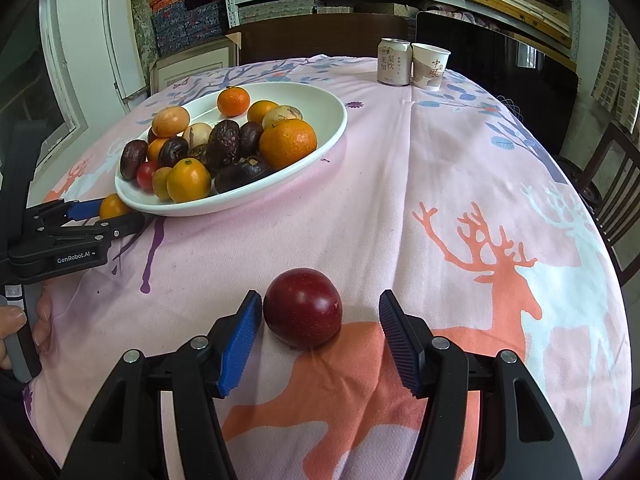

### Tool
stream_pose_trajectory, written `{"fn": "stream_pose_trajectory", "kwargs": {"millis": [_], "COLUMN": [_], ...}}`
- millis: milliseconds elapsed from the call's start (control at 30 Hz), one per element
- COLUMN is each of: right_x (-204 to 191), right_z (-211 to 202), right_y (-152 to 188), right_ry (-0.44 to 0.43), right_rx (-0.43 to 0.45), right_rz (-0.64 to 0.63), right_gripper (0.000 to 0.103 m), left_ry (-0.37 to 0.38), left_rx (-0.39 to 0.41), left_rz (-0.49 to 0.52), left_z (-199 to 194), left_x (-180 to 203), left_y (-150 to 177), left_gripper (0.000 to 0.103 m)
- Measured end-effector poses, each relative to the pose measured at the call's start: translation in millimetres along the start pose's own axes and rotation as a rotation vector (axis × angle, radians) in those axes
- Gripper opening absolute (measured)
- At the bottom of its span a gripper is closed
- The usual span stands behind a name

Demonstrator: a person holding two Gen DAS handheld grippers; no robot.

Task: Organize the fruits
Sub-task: 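Grasp the orange with the left tool while the right tool grasps the red plum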

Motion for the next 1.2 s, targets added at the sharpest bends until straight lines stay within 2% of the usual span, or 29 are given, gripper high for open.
{"fn": "stream_pose_trajectory", "kwargs": {"millis": [33,67,100,200,767,833,900,1200], "right_x": [0.0,-0.2,0.1,0.2,0.2,0.4,0.3,0.1], "right_z": [0.0,0.2,0.0,0.2,0.6,0.6,0.6,0.8], "right_y": [0.0,0.0,0.1,0.1,0.8,0.8,0.6,0.6], "right_ry": [0.000,-0.001,0.000,-0.001,-0.004,-0.004,-0.004,-0.006], "right_rx": [0.000,-0.001,0.000,-0.001,-0.004,-0.003,-0.003,-0.003], "right_rz": [0.000,0.000,0.001,0.002,0.005,0.005,0.006,0.005], "right_gripper": [0.061,0.061,0.061,0.061,0.061,0.061,0.061,0.061], "left_ry": [0.007,0.017,0.023,0.027,0.027,0.028,0.039,0.057], "left_rx": [0.002,0.004,0.006,0.008,0.009,0.010,0.009,0.001], "left_rz": [0.004,0.009,0.015,0.026,0.023,0.025,0.027,0.024], "left_z": [-0.6,-0.9,-1.2,-1.8,-2.1,-2.4,-3.0,-5.1], "left_x": [1.6,3.2,5.0,7.7,6.5,6.8,8.1,9.5], "left_y": [-0.1,-0.1,-0.1,0.1,1.0,1.0,1.4,4.1], "left_gripper": [0.064,0.057,0.053,0.049,0.049,0.049,0.040,0.040]}}
Point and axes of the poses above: each gripper's, at about its wrist camera, not at the fingertips, and z roughly the way its jaws point, x to its right, y to its underside, the point moved 8 cm from there along z, roughly the way its jaws point
